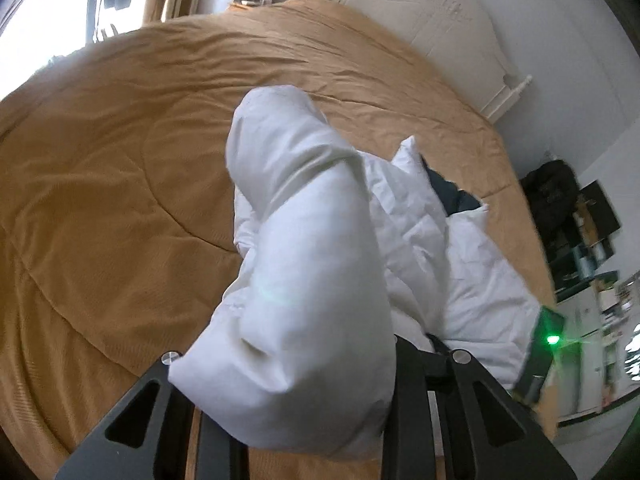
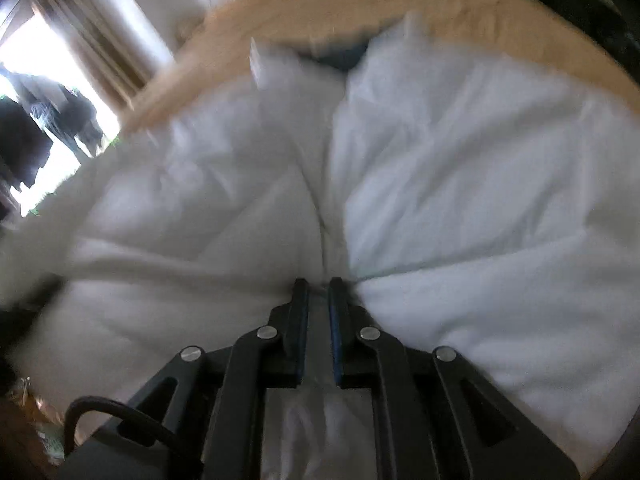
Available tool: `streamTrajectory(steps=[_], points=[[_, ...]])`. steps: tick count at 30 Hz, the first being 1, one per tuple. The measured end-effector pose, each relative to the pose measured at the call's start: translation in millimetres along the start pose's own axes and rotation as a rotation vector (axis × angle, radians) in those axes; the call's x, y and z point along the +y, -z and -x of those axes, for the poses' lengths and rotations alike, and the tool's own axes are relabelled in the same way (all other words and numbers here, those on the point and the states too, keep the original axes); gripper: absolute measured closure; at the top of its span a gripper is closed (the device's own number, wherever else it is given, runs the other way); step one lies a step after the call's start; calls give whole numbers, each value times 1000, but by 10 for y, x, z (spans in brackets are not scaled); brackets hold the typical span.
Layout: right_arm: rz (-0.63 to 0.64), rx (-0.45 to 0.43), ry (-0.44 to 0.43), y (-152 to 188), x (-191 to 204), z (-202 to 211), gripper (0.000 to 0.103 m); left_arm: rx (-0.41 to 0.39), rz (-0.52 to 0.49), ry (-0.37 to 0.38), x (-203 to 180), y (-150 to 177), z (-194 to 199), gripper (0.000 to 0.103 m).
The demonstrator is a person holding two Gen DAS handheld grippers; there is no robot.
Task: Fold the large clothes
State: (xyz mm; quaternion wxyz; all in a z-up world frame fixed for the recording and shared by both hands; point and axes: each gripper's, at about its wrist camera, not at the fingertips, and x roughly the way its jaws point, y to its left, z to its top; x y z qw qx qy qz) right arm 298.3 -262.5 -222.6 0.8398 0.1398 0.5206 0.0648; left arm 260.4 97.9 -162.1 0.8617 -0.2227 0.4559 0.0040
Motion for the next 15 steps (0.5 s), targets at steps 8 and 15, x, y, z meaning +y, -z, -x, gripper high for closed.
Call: streamTrajectory(steps=[8,15], points=[[-252,-110,-312,-199,-119,131,91,5,-34,0,11,-30,43,78],[-470,79,-275,-879,-333,-640,103,12,-53,-10,-82,-70,-29,78]])
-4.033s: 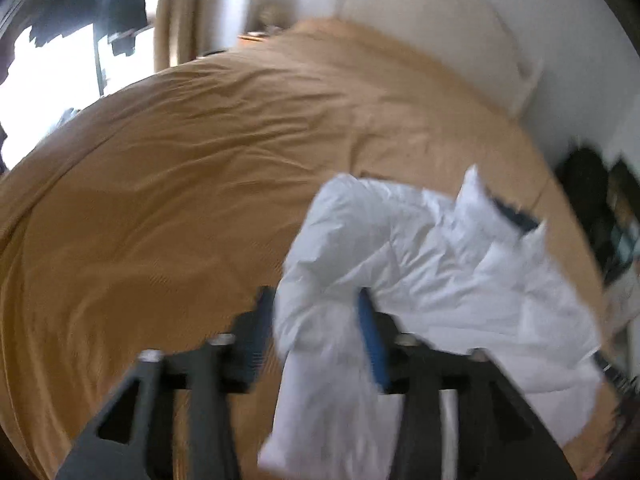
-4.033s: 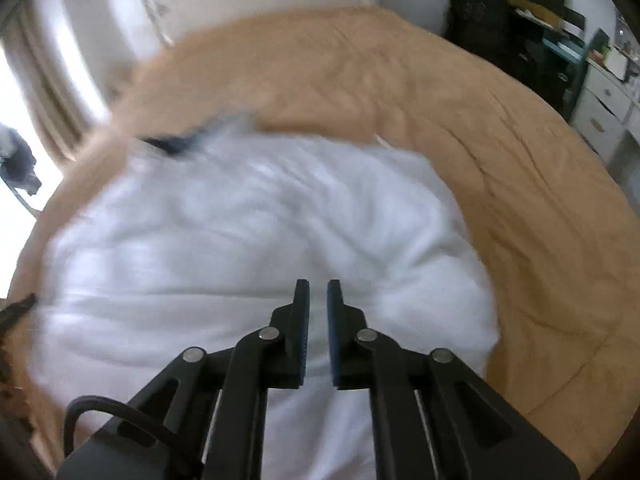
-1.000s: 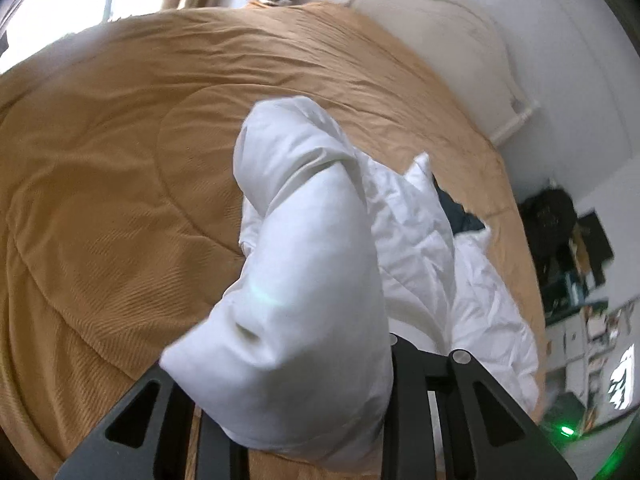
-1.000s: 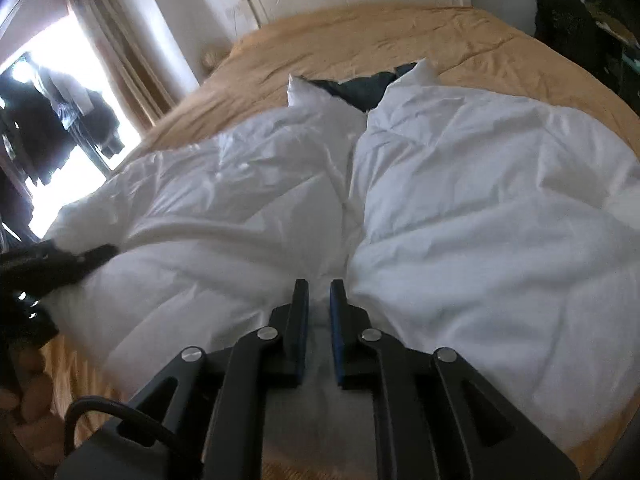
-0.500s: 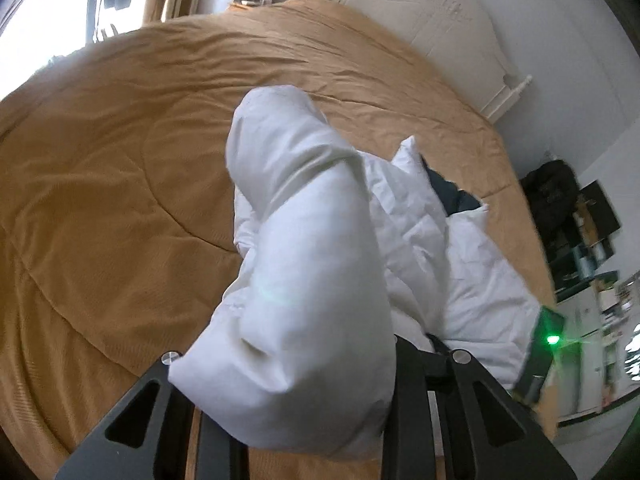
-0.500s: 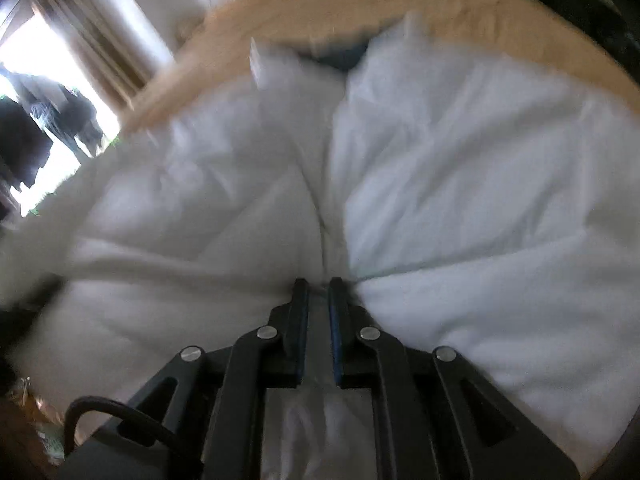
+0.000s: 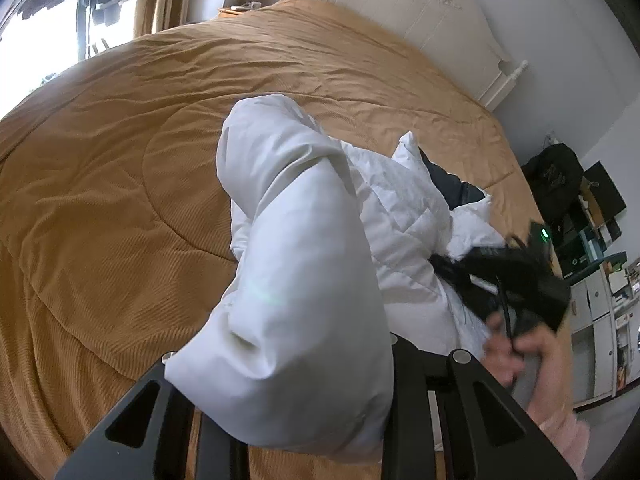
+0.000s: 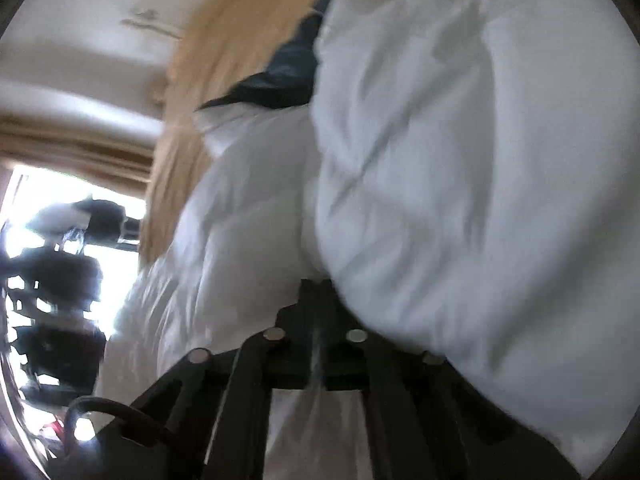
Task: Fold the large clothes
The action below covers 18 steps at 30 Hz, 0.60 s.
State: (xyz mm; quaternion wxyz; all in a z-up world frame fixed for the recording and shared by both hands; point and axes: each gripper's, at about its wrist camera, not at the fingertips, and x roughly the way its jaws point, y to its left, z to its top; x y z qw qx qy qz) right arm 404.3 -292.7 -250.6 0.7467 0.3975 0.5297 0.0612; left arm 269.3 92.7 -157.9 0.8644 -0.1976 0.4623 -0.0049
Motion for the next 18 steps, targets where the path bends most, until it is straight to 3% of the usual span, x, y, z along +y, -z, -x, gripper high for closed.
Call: streamTrajectory(steps=[5,8,11,14,16,18], points=[[32,1,111,-355,213,-252,103,7,-12,-9,-9,-23,-9,78],[32,5,78,-342,285,-158,101,10,-3,1,11,-13,6,78],[82,-23,-64,32,309,308,101,6,-8,9,1,-9,16,78],[136,-59,-90,539,257,731,101,-3,-13,20,-45,-18,78,78],[124,-41,-84,826,130,753,101,1,-21,45,-112,-27,117,78],[125,28,-40,1064,-37,418,103,27,-38,45,-246,13,102,78]])
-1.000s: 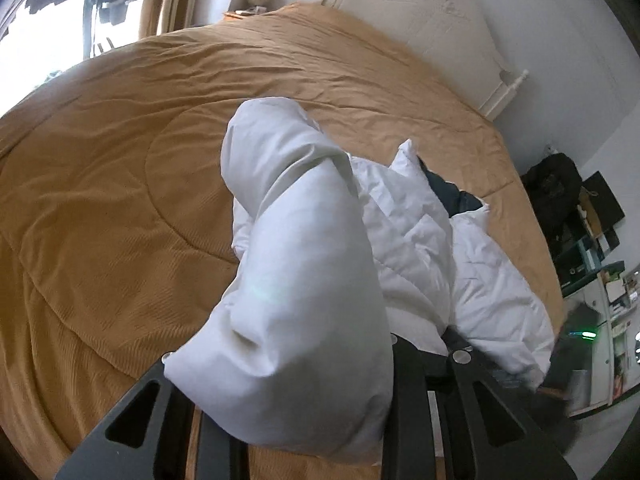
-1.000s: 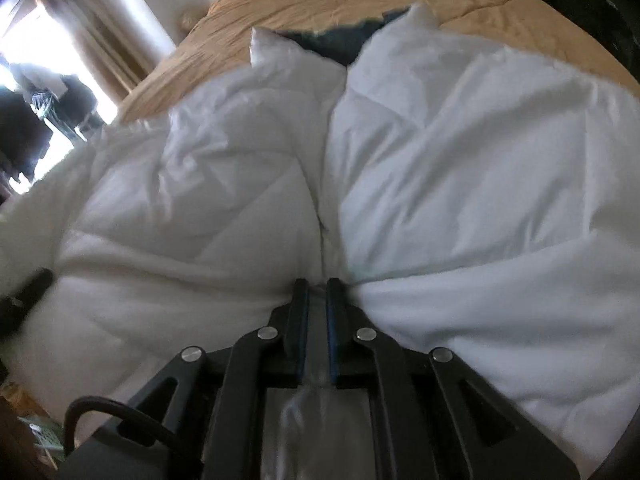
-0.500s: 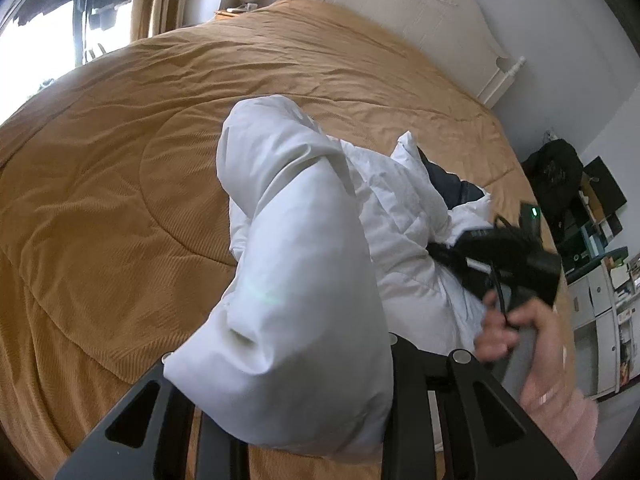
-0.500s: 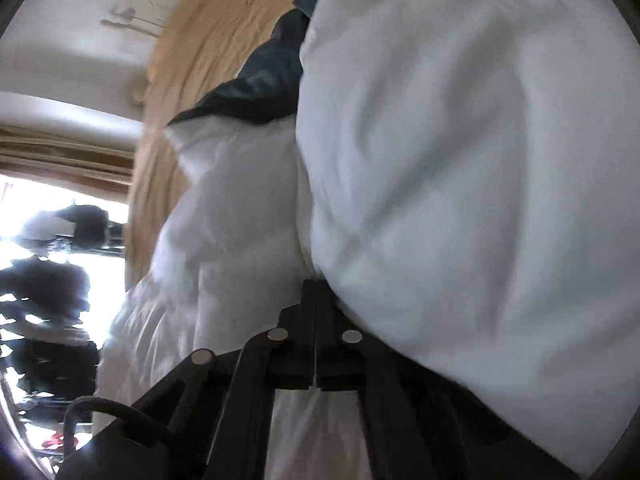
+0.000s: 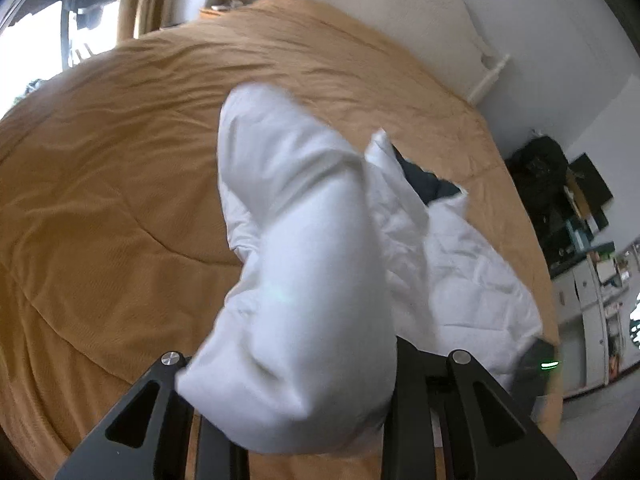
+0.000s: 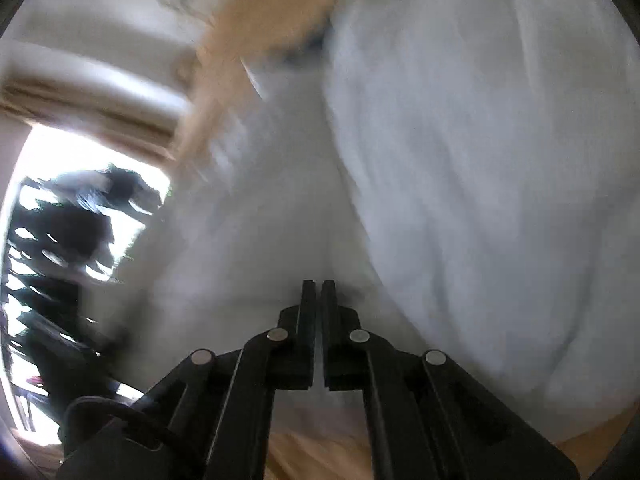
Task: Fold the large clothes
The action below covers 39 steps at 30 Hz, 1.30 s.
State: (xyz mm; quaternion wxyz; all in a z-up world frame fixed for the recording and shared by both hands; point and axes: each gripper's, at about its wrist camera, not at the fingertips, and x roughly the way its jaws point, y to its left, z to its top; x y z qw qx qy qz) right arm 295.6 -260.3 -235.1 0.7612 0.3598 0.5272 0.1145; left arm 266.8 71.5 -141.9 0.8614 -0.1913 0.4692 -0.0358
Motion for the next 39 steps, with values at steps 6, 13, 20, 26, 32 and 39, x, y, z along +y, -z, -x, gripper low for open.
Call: streamTrajectory(steps=[6,13,20,26,32,39], points=[[4,-50,-35,107,-18,153,103,-75,-155,6,-505,-61,283,78],[-130,-81,-145,361,-397,-65,103,-4,-508,38,-1567,289,179,76],[-176,-147,-245,403,-622,197,103,-15,-842,61,-2467,738,30,76],[-232,-346,-164,505,-1241,1453,95,-18,-1121,7,-2982,1353,-411,71],[-131,-385,154,282,-1564,2242,95,-68,-1551,-183,-3194,2394,-998,64],[20,-335,358,-188,-1443,3005,34,-54,-1665,-239,-3158,2749,-1200,64]])
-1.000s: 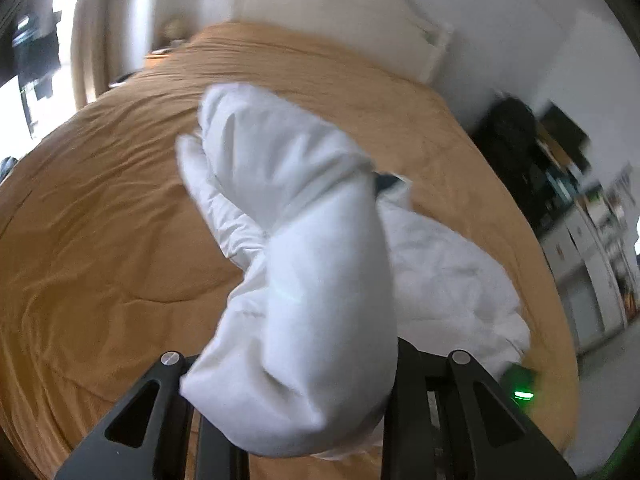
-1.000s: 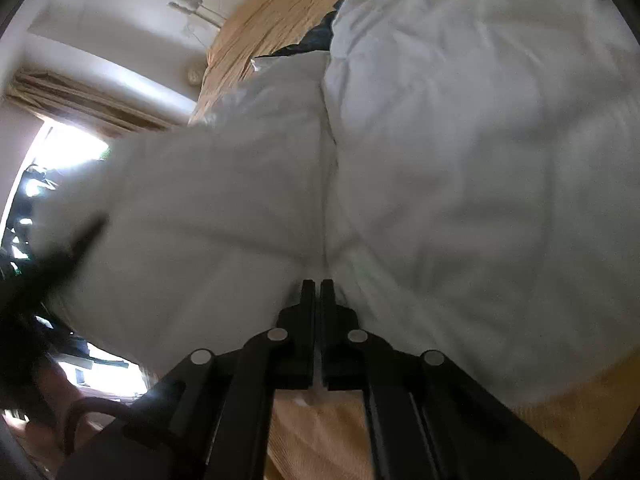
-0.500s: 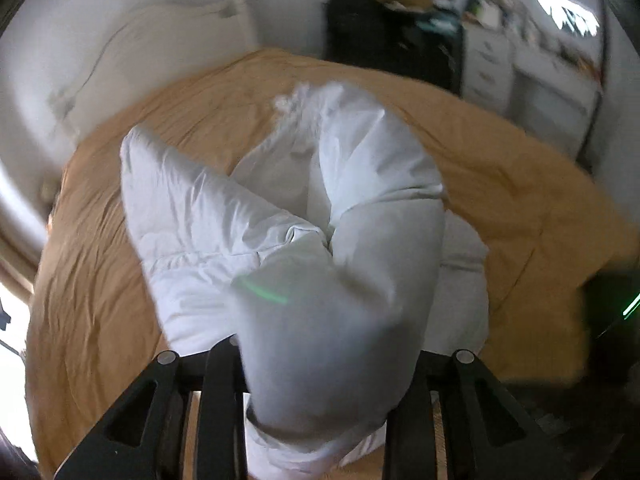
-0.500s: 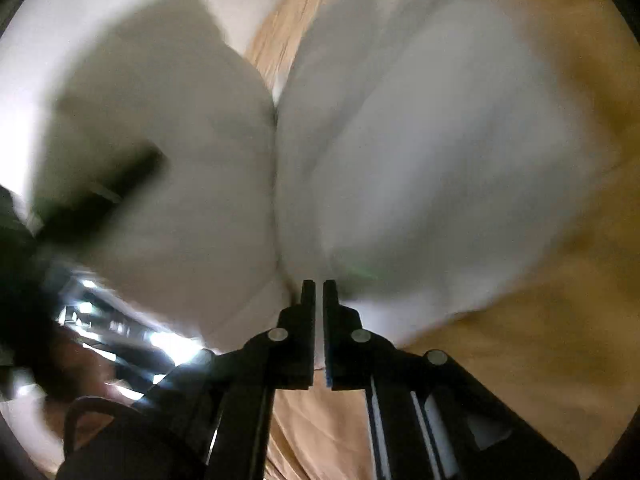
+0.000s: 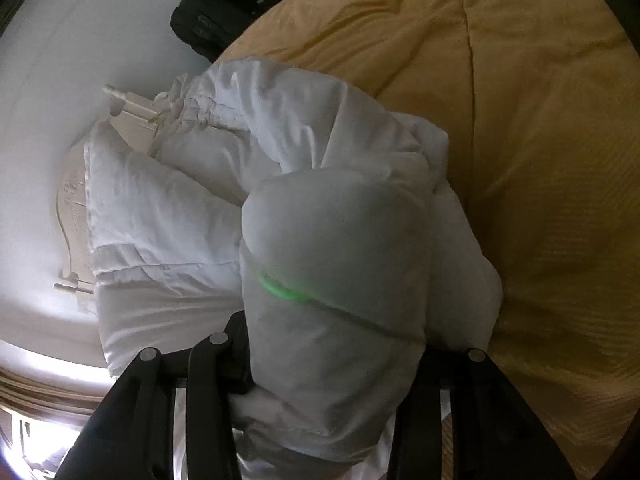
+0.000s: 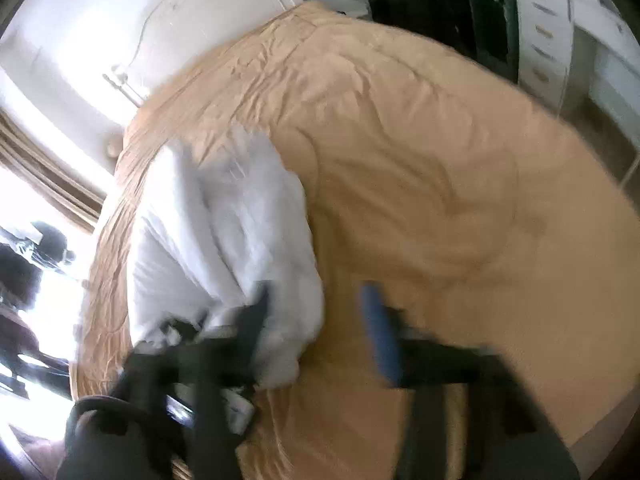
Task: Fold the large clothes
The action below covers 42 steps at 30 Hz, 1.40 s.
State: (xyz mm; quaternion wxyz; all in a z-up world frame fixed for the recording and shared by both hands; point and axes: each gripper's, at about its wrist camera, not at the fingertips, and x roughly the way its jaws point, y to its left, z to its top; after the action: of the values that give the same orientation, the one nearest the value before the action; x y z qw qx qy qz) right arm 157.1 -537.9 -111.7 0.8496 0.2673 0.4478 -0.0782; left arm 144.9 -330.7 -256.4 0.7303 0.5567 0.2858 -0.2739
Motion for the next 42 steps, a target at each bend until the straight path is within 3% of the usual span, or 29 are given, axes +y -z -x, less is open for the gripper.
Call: streamTrajectory(steps=[2,6,11,12,13,14,16,18,21,23,27,29,31,33,36,37,39,42], points=[[76,14,5,-86,-96,300,34,2,2,7,37,10,-10,64],[256,106,10,-452,641,253,33,8,-6,13,75,-60,45,64],[435,307,59,-648,1325,-727,33,-17,16,24,162,-17,121,64],[458,340,120,-690,1381,-972,34,-24,25,28,218,-36,63,63],[473,375,192,-701,1375,-1198,40,-32,35,31,245,-1,98,63],[456,411,200,-722,1322,-1336,54,-42,50,36,286,40,163,59],[345,533,108,-755,1145,-1585,73,-77,115,75,440,185,316,53],[308,576,109,-776,1082,-1750,75,-119,198,120,622,377,537,47],[334,612,137,-752,1030,-1907,75,-167,348,174,995,756,891,46],[324,630,136,-716,969,-2006,75,-161,482,206,1388,998,1002,42],[344,610,160,-583,882,-2106,73,-149,849,296,2468,1463,841,42],[321,593,157,-523,828,-2067,73,-145,959,321,2997,1563,554,41],[281,548,137,-501,792,-1851,72,-150,1017,417,3339,1513,173,41],[258,488,107,-500,728,-1579,72,-109,1026,485,3444,1305,-276,41],[276,402,96,-394,752,-1084,68,-9,977,612,3300,964,-963,46],[297,372,111,-340,771,-899,68,31,948,622,3183,877,-1122,46],[337,301,153,-220,835,-524,68,28,907,569,3018,765,-1162,46],[426,193,94,220,985,86,68,18,893,556,2964,659,-1128,45]])
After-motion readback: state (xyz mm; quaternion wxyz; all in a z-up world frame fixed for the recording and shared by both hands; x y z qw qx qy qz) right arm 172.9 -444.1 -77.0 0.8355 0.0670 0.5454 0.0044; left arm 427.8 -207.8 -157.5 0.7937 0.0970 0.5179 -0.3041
